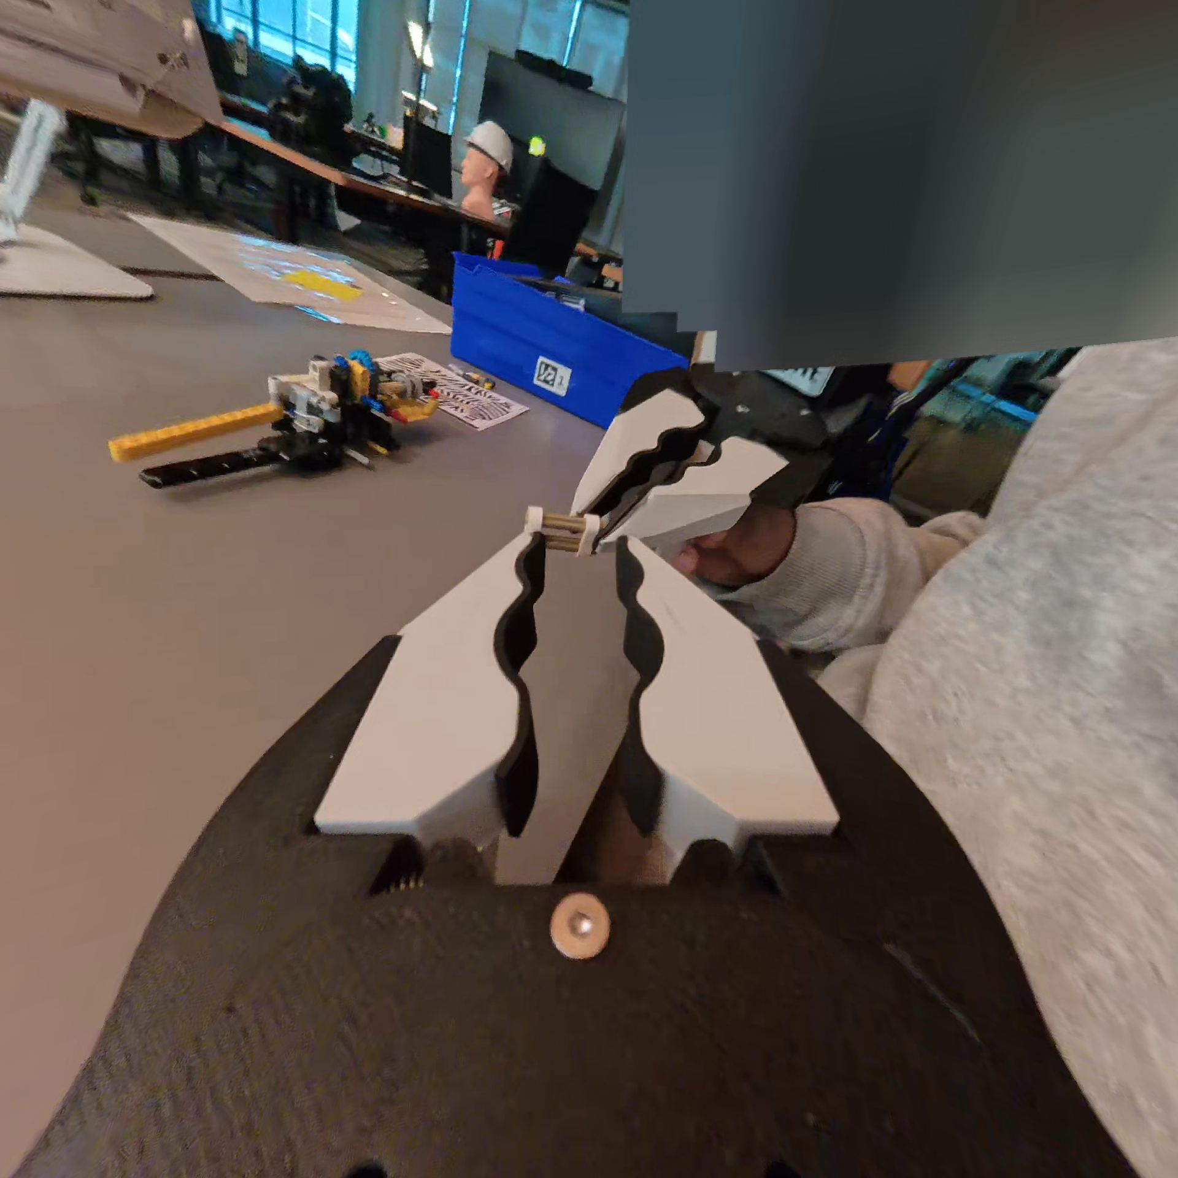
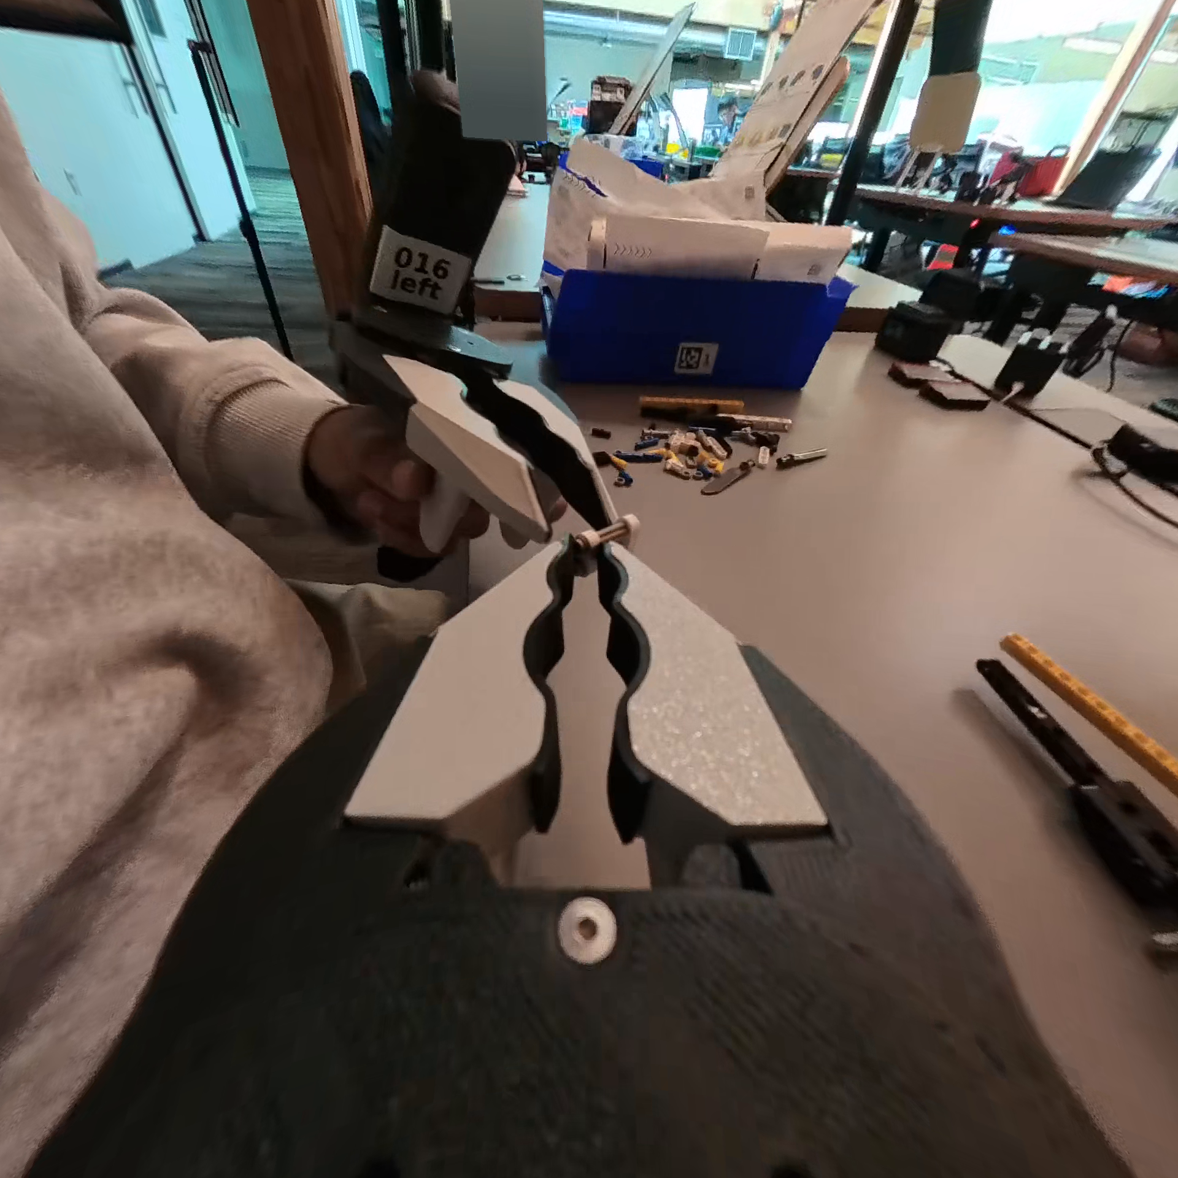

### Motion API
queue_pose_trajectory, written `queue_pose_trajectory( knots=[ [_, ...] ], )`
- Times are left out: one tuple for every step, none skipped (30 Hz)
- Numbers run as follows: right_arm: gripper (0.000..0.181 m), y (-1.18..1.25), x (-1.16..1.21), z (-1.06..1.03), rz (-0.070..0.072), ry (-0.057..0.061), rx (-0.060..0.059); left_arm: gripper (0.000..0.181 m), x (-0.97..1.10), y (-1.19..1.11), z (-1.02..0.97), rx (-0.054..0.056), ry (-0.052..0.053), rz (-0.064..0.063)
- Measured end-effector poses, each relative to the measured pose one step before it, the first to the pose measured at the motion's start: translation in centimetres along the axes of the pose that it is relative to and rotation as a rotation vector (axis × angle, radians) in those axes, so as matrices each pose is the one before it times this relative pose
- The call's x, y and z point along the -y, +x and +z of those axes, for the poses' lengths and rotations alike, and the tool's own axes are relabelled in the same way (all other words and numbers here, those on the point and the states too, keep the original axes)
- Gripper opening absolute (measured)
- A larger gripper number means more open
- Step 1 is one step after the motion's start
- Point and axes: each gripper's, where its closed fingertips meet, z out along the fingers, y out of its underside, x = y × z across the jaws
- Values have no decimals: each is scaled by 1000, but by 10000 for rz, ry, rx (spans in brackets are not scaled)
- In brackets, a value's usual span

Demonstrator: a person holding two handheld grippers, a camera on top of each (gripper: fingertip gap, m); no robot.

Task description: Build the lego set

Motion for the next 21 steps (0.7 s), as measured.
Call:
queue_pose_trajectory(
  knots=[
    [6,175,-138,24,237,79,70,23,114,52,16,-220,96,-367],
    [6,122,75,-28,227,128,71,23,114,-12,12,-86,75,-185],
    [6,104,78,22,179,86,70,22,30,-103,-32,58,49,83],
    [6,127,38,83,165,75,39,23,-123,-217,-12,177,-43,187],
    [6,18,14,96,190,90,70,26,-91,-213,-30,175,-33,168],
    [6,-75,-48,128,195,75,97,29,-56,-156,-9,111,-16,47],
    [6,-38,-114,176,152,47,33,30,-44,-33,25,10,-32,-50],
    [6,35,-80,130,92,33,-31,29,-7,-19,-36,-10,-8,-55],
    [6,29,32,42,75,61,9,29,51,-9,-78,-23,42,-14],
    [6,-6,117,18,126,97,67,28,125,32,-70,-12,55,-19],
    [6,30,100,20,204,106,62,28,86,-6,-27,47,32,37],
    [6,61,50,60,253,101,56,28,36,-49,-27,78,18,115],
    [6,11,103,35,251,105,94,28,117,53,-37,26,75,152],
    [6,-20,198,7,251,133,113,27,148,34,-33,48,73,137],
    [6,-20,208,-17,287,161,101,26,98,37,-42,58,40,192],
    [6,-23,177,4,280,133,98,25,120,-29,-76,122,55,283],
    [7,-62,131,-4,202,82,97,25,83,-10,-63,137,21,346],
    [7,-76,143,-13,131,104,59,23,8,-89,-14,213,-30,307],
    [7,-43,225,-15,165,188,47,23,-66,21,63,152,-62,292],
    [7,-52,259,30,308,248,91,25,-79,136,85,104,-64,245],
    [6,29,222,88,457,263,77,28,41,161,81,112,9,202]
  ],
)
